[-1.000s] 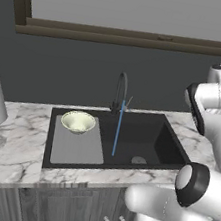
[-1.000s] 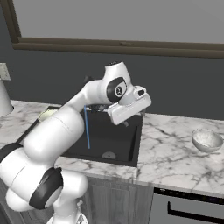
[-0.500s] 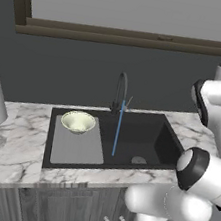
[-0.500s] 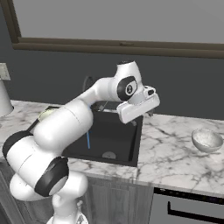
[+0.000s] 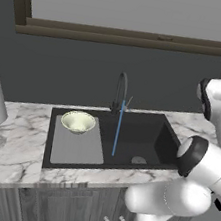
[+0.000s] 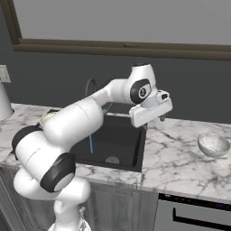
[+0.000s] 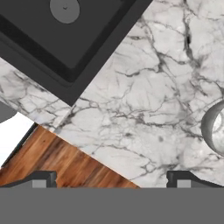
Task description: Rinse each bowl for a few seconds and place them down in the sink or on the counter.
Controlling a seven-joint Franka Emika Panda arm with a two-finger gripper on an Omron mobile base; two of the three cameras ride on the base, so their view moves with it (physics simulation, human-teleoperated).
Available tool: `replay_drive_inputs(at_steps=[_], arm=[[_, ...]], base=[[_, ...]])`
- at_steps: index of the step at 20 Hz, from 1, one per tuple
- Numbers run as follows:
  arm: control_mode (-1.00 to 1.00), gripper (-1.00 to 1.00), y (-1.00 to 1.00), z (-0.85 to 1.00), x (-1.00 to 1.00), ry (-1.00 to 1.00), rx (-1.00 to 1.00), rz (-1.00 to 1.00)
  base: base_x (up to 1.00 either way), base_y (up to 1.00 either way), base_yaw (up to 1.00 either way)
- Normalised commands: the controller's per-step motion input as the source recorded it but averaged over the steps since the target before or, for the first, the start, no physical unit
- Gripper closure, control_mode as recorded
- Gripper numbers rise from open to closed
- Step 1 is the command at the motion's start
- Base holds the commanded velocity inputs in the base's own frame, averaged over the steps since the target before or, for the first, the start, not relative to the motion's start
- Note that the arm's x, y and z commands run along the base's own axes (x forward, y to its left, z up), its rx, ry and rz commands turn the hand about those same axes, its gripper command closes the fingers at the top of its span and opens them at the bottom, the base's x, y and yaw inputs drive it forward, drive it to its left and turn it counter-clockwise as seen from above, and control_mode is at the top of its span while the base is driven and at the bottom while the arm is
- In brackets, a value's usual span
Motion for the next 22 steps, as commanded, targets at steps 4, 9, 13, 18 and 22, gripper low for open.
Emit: replay_drive_inputs(at_steps=[4,9,13,18,22], arm=[[-1.0,-1.0,-0.23,-0.1,0.01,0.0,0.0,0.01],[-1.0,-1.0,-0.21,-0.11,0.0,0.0,0.0,0.01],[-1.0,-1.0,-0.17,-0.12,0.0,0.0,0.0,0.01],[-1.0,-1.0,-0.07,-0.14,0.0,0.0,-0.02,0.02],[-1.0,-1.0,-0.05,-0.11,0.0,0.0,-0.02,0.02]], base=[[0.0,0.0,0.0],[0.0,0.0,0.0],[0.0,0.0,0.0],[0.0,0.0,0.0],[0.0,0.0,0.0]])
